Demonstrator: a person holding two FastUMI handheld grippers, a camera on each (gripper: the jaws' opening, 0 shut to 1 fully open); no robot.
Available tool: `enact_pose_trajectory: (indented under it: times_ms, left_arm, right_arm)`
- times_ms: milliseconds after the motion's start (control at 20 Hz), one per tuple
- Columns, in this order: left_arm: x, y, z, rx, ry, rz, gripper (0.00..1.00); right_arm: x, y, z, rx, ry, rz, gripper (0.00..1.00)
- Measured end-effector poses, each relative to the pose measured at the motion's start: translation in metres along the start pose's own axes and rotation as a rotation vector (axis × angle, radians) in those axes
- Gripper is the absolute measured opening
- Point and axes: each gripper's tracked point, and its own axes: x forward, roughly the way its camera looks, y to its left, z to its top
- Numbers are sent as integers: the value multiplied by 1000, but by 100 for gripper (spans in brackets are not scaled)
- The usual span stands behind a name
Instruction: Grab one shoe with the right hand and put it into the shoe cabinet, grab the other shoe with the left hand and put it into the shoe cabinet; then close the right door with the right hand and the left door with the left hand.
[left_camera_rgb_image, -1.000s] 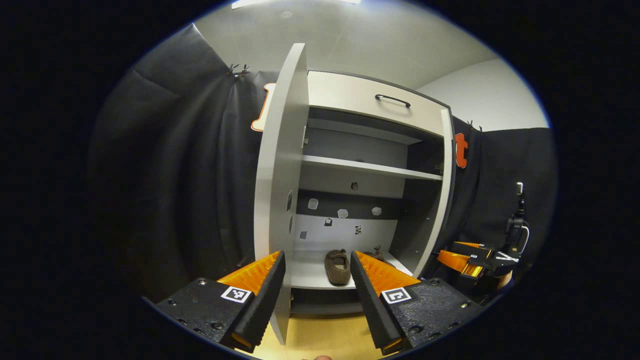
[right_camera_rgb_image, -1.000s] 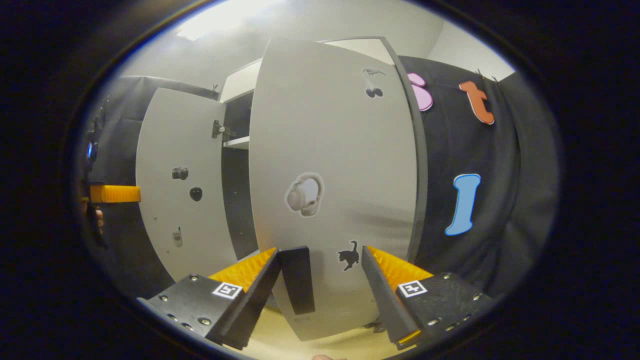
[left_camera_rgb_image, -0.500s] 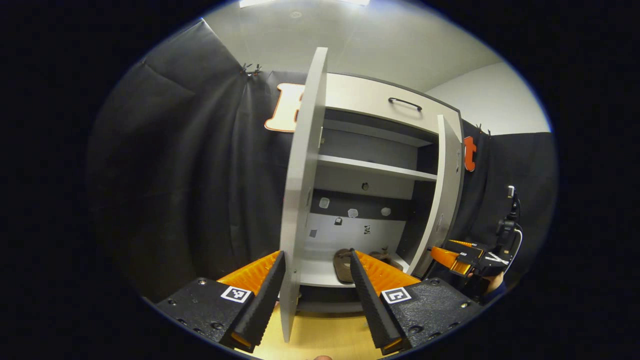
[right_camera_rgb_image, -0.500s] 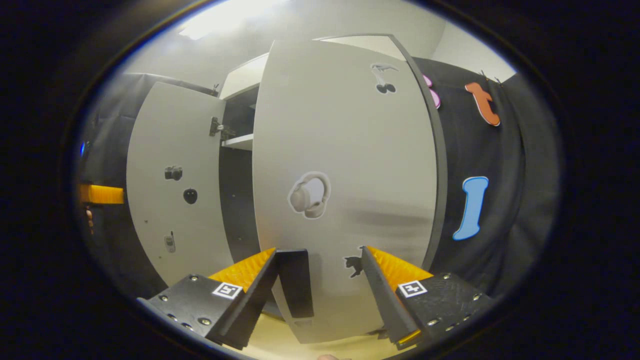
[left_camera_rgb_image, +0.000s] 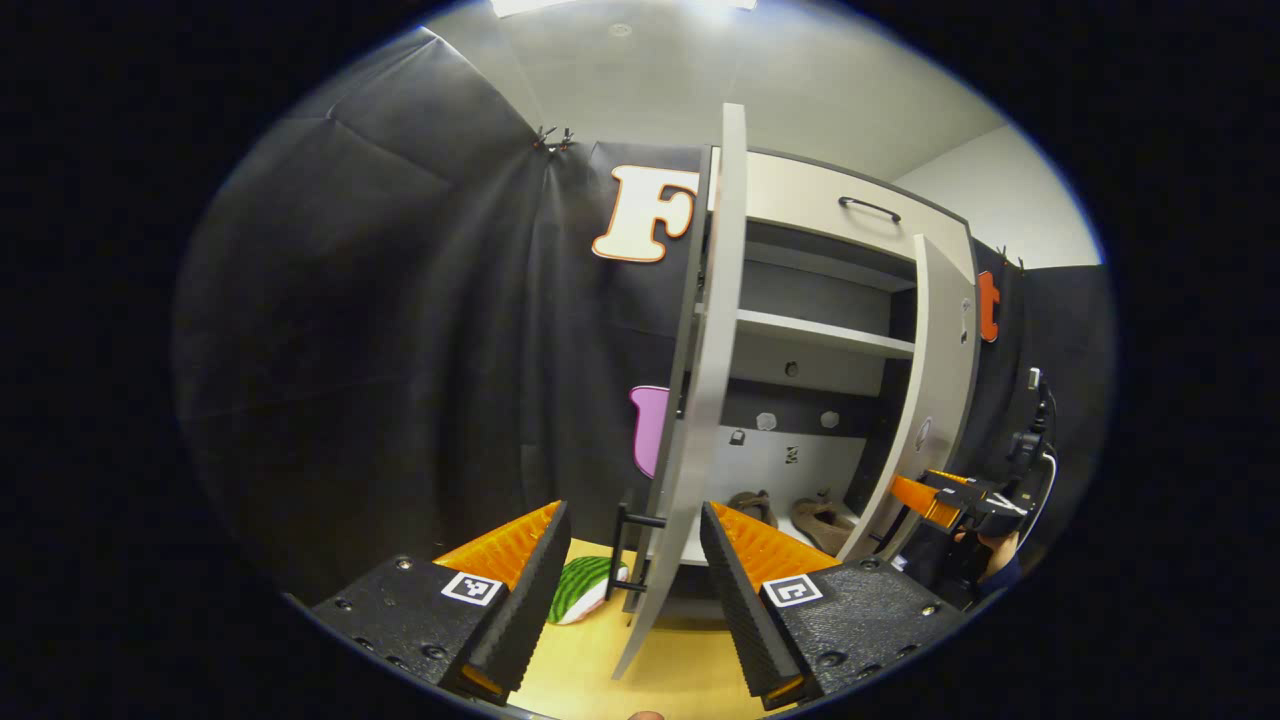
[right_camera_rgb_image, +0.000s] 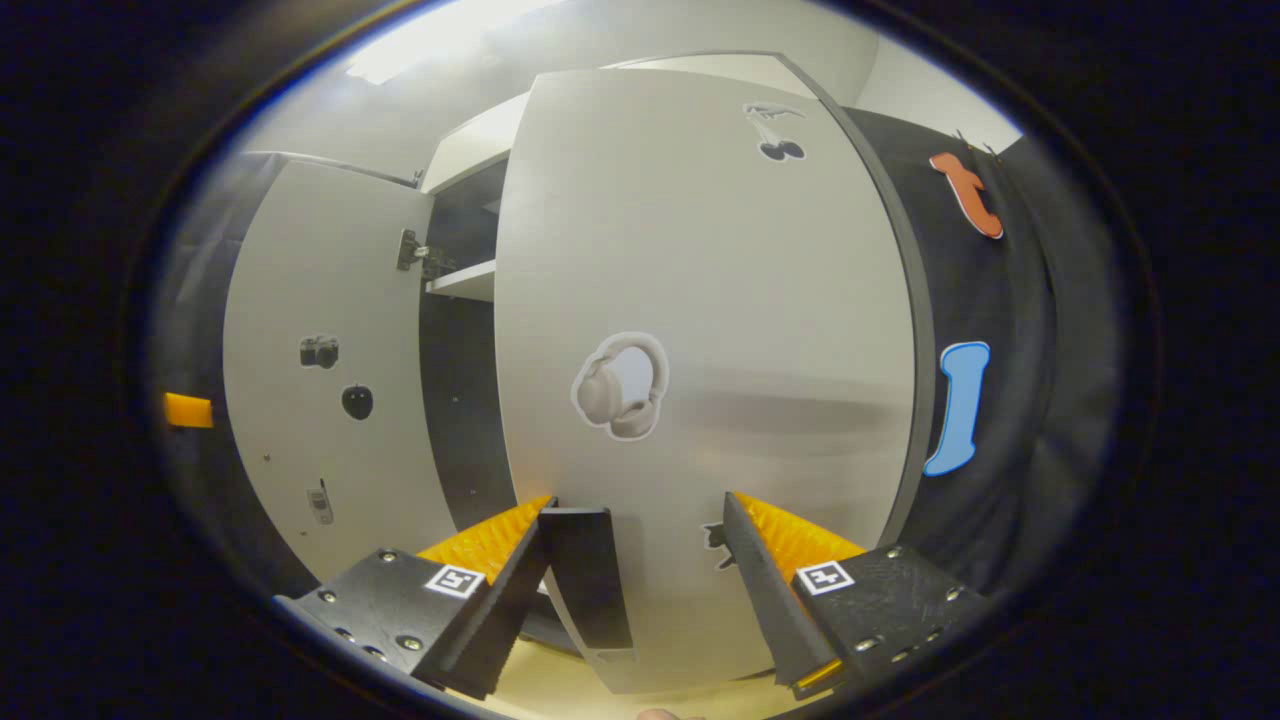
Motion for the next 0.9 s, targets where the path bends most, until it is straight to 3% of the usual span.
enact_pose_trajectory:
  times_ms: [300, 900]
  left_arm:
    - [17, 21, -18, -8, 48, 28, 80]
    - [49, 21, -35, -24, 85, -77, 80]
  right_arm:
    - [14, 3, -3, 18, -5, -19, 97]
    - [23, 5, -4, 12, -1, -88, 98]
